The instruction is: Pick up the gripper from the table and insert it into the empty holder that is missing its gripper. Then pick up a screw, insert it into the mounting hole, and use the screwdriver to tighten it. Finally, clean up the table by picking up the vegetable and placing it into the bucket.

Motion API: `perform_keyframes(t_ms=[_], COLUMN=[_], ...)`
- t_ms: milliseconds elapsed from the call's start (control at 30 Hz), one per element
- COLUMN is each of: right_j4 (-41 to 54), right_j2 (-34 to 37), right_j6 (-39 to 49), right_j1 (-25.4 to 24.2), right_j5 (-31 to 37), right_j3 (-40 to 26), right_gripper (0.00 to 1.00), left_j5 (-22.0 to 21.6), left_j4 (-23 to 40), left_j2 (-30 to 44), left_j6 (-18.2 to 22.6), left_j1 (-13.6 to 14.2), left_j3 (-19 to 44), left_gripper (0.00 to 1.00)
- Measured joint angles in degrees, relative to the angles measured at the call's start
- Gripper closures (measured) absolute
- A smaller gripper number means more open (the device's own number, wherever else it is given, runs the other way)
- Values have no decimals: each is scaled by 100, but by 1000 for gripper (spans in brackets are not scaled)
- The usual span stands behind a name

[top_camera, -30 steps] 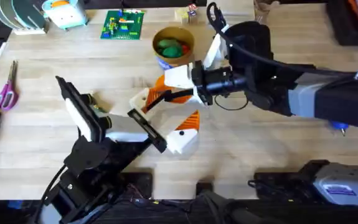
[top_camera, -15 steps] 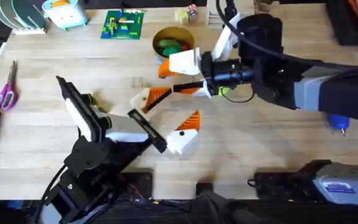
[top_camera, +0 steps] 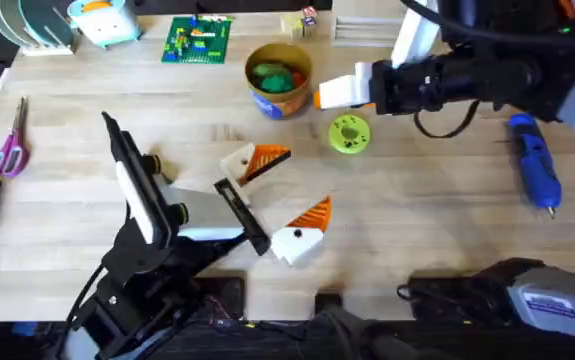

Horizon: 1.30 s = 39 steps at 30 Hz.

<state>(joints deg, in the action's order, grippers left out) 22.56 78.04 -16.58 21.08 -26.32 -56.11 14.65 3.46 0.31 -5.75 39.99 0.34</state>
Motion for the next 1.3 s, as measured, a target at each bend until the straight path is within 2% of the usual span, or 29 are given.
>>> perform_keyframes(t_ms=[167,333,400,500,600,933,1300], right_j4=[1075,1566,1554,1455,1268,1011,870], right_j2=[-253,-82,33,259,518,1049,1294], right_j6=[1506,2245,2376,2496,2552,2608,2608], right_j1=[52,177,179,209,334,775,844], right_j5=[930,1772,1929,2078,2156,2415,2505], right_j3=[-128,-125,-125,-125,-125,-125,-125], right_gripper=[92,91,135,313,390,459,635], left_j5=[77,84,84,84,84,86,86], left_j4=[-4,-4,-4,-4,-6,-4,-4], left_j2=[-1,0,0,1,0,1,1], left_j6=[81,104,104,106,106,106,106], left_j1=[0,0,0,0,0,0,0], left_j3=[0,0,0,0,0,0,0], left_gripper=[8,8,8,8,8,8,8])
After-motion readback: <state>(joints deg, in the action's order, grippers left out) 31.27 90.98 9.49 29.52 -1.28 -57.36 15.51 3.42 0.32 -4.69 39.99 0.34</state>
